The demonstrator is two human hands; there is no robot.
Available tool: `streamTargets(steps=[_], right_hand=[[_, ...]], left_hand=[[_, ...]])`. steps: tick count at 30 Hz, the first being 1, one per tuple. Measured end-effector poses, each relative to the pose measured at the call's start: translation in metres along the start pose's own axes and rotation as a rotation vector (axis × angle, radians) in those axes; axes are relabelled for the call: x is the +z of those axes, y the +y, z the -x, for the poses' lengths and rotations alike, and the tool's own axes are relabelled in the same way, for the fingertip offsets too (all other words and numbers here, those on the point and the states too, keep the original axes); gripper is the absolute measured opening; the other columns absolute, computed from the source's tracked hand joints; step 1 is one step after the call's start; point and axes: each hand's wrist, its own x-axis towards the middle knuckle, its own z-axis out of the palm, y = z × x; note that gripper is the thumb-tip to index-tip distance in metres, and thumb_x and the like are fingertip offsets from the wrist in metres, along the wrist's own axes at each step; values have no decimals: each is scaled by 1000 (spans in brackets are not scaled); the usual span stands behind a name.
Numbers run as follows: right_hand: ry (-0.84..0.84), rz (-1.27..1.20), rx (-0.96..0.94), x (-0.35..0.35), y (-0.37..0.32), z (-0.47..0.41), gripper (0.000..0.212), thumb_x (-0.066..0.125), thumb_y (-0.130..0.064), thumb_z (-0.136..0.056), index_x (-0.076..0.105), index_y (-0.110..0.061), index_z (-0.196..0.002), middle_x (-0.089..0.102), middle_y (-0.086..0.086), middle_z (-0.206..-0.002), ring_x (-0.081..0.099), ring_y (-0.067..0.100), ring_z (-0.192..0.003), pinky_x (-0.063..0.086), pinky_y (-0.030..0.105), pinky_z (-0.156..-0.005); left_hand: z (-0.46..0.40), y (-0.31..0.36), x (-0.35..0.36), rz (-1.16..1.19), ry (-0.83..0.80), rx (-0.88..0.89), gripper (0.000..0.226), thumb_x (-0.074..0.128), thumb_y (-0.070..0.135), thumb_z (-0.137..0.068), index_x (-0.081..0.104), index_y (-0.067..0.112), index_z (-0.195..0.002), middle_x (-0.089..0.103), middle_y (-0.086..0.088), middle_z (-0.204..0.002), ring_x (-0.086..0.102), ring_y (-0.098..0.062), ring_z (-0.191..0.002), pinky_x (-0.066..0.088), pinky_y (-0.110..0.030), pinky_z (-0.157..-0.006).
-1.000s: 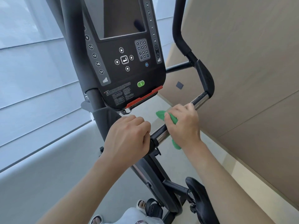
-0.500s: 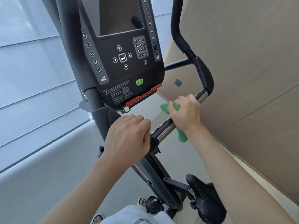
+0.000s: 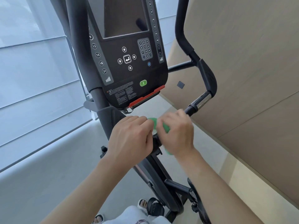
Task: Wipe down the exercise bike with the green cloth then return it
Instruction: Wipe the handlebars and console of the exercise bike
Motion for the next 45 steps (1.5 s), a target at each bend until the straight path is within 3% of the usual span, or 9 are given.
streamTargets(steps=[9, 17, 21, 24, 27, 31, 33, 38, 45], right_hand=[[-18, 14, 108, -5, 11, -9, 39, 50, -32, -101, 77, -12, -82, 72, -3, -81, 42, 15, -79, 43, 35, -67], [-723, 255, -109, -22, -25, -48, 48, 19, -49, -87, 49, -24, -59, 60, -6, -70, 51, 23, -81, 40, 44, -85], [-905, 369, -176, -7, -31, -69, 18, 46, -28, -85, 48, -22, -68, 52, -3, -65, 47, 15, -56, 30, 32, -53], [-925, 341, -165, -1, -30, -75, 14, 47, -26, -81, 48, -21, -68, 51, -2, -66, 46, 16, -56, 23, 31, -50], [-822, 307, -121, -1, -30, -70, 24, 34, -38, -72, 49, -22, -61, 50, -5, -61, 45, 17, -54, 21, 30, -50], [-280, 121, -25, -3, -14, -31, 45, 43, -42, -95, 38, -20, -56, 44, -5, -53, 40, 19, -52, 26, 31, -53], [-118, -10, -41, -6, -5, -6, 37, 51, -33, -99, 52, -21, -64, 53, -7, -64, 48, 20, -65, 38, 36, -62], [32, -113, -85, 6, 6, 27, 32, 50, -29, -104, 75, -11, -106, 74, 1, -107, 61, 24, -108, 45, 35, -94], [194, -143, -60, 28, 15, 47, 53, 33, -41, -108, 72, -7, -117, 69, 9, -125, 59, 34, -121, 44, 49, -104]], left_hand=[[0, 0, -1, -21, -32, 13, 21, 44, 8, -84, 54, 11, -65, 49, -2, -60, 44, -28, -55, 38, -36, -54], [0, -3, 0, -7, -3, 19, 20, 46, 9, -82, 53, 10, -64, 48, -3, -59, 41, -28, -55, 34, -34, -55], [0, -3, 0, -4, -1, 12, 20, 44, 9, -81, 53, 9, -63, 48, -3, -58, 42, -29, -54, 37, -36, -52], [-1, -3, -1, 3, 16, -2, 20, 44, 8, -80, 52, 8, -62, 48, -4, -57, 42, -28, -54, 38, -37, -50], [0, -3, -1, 8, 21, -8, 21, 44, 8, -81, 55, 8, -64, 51, -4, -59, 45, -29, -55, 42, -39, -51], [1, -3, -2, 12, 28, -24, 21, 44, 9, -82, 55, 9, -64, 50, -3, -59, 44, -28, -56, 41, -40, -52], [0, -2, -1, 7, 27, -22, 19, 44, 9, -81, 54, 10, -64, 49, -2, -59, 43, -26, -55, 39, -37, -51], [0, 0, 1, -40, -4, 14, 20, 44, 9, -82, 51, 11, -63, 47, 0, -59, 41, -25, -55, 39, -37, -54], [2, 0, 3, -106, -47, 41, 20, 53, 4, -82, 53, 12, -64, 49, -2, -61, 44, -27, -56, 42, -39, -59]])
